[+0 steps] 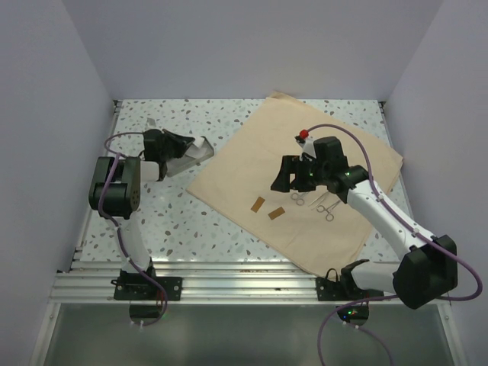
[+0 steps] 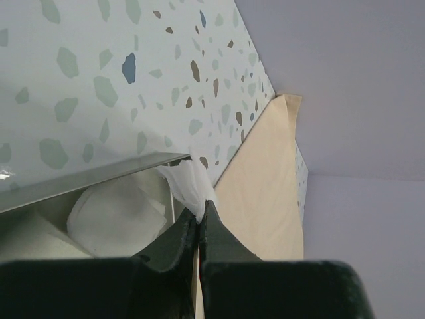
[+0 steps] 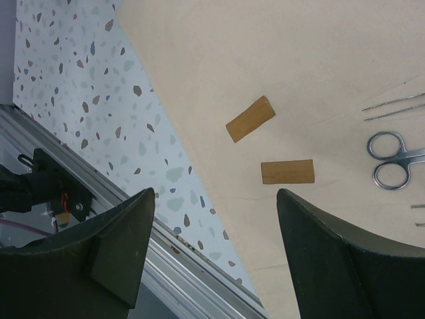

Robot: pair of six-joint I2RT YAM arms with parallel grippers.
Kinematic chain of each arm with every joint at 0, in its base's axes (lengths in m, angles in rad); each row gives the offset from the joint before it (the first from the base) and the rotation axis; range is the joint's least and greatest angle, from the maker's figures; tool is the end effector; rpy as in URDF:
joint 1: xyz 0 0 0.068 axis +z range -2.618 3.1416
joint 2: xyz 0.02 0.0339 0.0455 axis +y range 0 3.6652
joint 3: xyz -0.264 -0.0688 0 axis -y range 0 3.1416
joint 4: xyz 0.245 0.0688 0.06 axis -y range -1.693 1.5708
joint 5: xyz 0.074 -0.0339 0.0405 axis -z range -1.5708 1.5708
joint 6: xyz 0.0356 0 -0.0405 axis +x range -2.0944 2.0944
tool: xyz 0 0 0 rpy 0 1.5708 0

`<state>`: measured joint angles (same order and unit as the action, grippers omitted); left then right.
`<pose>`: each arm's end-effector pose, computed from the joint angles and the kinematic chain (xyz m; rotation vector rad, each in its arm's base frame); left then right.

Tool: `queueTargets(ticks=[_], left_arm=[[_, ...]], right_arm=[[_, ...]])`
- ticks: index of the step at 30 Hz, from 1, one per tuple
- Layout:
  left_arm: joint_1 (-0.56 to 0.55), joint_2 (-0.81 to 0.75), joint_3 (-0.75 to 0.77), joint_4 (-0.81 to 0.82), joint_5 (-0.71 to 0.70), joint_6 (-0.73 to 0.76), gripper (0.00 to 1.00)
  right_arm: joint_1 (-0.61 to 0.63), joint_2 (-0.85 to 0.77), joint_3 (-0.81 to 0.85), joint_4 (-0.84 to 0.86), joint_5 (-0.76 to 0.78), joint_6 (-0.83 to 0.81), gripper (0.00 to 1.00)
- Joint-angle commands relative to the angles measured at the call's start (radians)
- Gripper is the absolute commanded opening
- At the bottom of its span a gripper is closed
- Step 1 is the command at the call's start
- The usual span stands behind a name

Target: Prepare the surgical pack

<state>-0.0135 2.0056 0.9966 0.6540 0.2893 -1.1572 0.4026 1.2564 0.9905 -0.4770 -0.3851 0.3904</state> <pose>0.4137 -0.0157 0.1400 -0.9345 1.8358 -1.0367 0.2425 0.1178 0.2857 -0.2192 2.3882 0.8352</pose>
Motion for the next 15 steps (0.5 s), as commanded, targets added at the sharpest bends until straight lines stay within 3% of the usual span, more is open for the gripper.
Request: queueTargets(ticks=[1, 15], left_arm=[[0.004, 0.004, 0.017, -0.01, -0.038, 0.045, 0.0], [-0.011, 0.028, 0.025, -0.056, -0.084, 0.096, 0.0]], right_arm=[[-0.005, 0.008, -0.003, 0.038, -0.028, -0.012, 0.78], [-0.007, 0.008, -0.009, 0.046, -0.044, -0.012, 0.78]])
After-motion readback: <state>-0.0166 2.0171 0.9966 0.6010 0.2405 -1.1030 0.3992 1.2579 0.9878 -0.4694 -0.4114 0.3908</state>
